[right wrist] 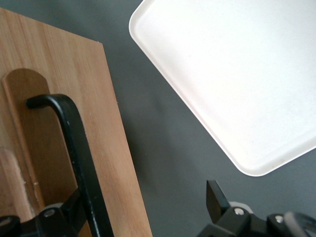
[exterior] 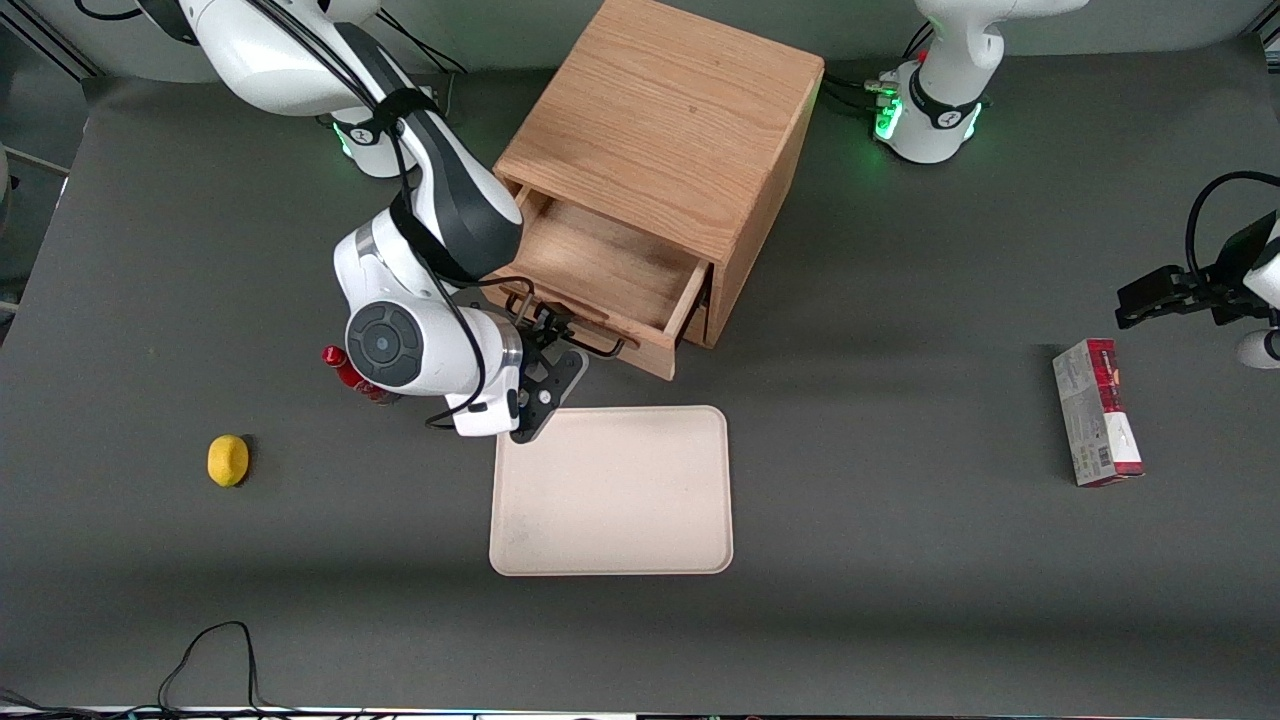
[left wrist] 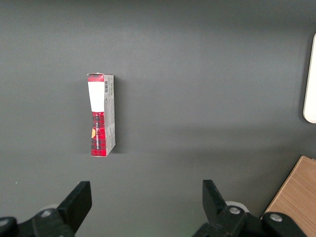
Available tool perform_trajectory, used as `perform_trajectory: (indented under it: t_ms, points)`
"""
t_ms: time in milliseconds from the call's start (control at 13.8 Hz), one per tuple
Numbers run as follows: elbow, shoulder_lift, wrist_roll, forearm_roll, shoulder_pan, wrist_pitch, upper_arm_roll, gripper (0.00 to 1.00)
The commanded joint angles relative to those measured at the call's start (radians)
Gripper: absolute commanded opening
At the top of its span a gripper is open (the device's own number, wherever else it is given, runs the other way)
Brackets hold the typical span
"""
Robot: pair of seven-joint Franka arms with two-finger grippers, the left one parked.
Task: Open upper drawer
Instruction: 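Pull the upper drawer outward by its handle with the right gripper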
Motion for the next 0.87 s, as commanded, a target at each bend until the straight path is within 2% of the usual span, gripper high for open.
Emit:
perform_trajectory:
  t_ms: [0, 797]
  points:
    - [0.067, 0.044, -0.023, 0.008, -0.006, -0.002, -0.005, 1.0]
    - [0.15, 0.103, -0.052, 0.009, -0.052, 0.008, -0.012, 1.0]
